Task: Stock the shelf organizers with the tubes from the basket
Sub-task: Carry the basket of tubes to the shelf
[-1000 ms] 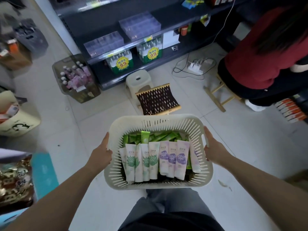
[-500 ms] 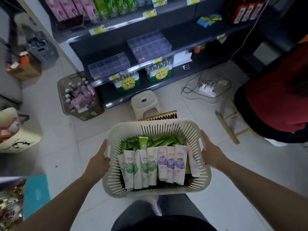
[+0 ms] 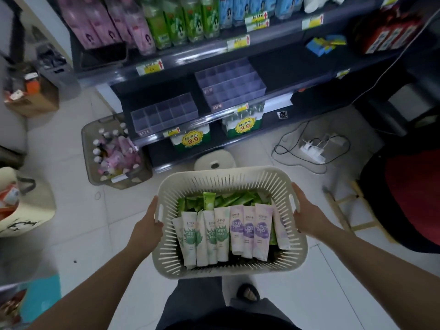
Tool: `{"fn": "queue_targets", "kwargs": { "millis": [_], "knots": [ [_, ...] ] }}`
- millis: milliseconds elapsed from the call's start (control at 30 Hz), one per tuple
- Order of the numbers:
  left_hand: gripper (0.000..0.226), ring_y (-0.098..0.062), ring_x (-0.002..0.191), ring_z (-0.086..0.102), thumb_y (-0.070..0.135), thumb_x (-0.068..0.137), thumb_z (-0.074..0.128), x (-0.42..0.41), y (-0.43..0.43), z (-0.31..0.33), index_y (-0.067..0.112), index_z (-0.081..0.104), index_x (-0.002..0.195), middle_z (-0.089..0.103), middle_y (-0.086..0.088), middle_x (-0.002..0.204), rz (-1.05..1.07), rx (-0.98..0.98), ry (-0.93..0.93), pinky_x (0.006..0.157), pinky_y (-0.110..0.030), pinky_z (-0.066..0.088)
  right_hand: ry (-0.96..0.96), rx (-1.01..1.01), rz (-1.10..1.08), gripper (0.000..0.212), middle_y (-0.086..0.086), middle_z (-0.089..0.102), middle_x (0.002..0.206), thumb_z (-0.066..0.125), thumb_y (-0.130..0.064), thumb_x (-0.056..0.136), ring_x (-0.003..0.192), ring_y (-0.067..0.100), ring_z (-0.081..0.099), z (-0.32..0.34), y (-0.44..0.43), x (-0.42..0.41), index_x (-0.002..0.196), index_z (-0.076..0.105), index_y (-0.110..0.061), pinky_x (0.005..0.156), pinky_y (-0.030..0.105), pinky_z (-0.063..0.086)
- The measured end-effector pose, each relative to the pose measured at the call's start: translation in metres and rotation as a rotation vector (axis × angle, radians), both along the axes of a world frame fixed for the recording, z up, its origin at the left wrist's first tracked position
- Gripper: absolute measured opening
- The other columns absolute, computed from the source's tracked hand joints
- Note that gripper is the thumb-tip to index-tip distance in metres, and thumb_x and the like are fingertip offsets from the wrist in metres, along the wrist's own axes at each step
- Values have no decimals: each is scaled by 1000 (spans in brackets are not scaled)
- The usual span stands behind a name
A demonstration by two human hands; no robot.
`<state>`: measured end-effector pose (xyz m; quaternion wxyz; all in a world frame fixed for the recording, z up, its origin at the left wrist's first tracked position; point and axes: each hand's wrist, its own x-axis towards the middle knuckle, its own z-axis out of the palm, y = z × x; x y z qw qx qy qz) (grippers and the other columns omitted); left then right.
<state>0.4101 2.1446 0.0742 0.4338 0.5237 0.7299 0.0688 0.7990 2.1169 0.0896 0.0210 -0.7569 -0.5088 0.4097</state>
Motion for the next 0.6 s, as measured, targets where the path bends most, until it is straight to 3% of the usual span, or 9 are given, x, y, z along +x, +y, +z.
{"fn": "queue_targets", "kwargs": {
  "millis": [167, 367, 600],
  "knots": [
    [78, -23, 73, 66, 13, 86, 45, -21, 82, -14, 51, 6, 142, 67, -1, 81, -23, -20, -60, 79, -41, 53, -2, -34, -98, 87, 0, 59, 70, 49, -10, 84, 63, 21, 62, -3, 71, -27, 146, -3, -41, 62, 34, 51],
    [75, -23, 70, 64, 11, 92, 41, -46, 150, -29, 43, 0, 146, 67, -7, 83, -15, -17, -5, 69, -34, 50, 21, 5, -88, 87, -8, 53, 61, 52, -11, 83, 52, 12, 55, -8, 151, -48, 146, 1, -43, 56, 30, 44],
    [76, -25, 71, 63, 8, 91, 43, -47, 198, -43, 39, 3, 148, 67, -8, 84, 92, -33, 28, 71, -35, 48, 0, -11, 25, 82, -5, 55, 66, 42, -5, 87, 58, 14, 58, -23, 231, -45, 146, 0, -43, 51, 23, 41]
  ]
}}
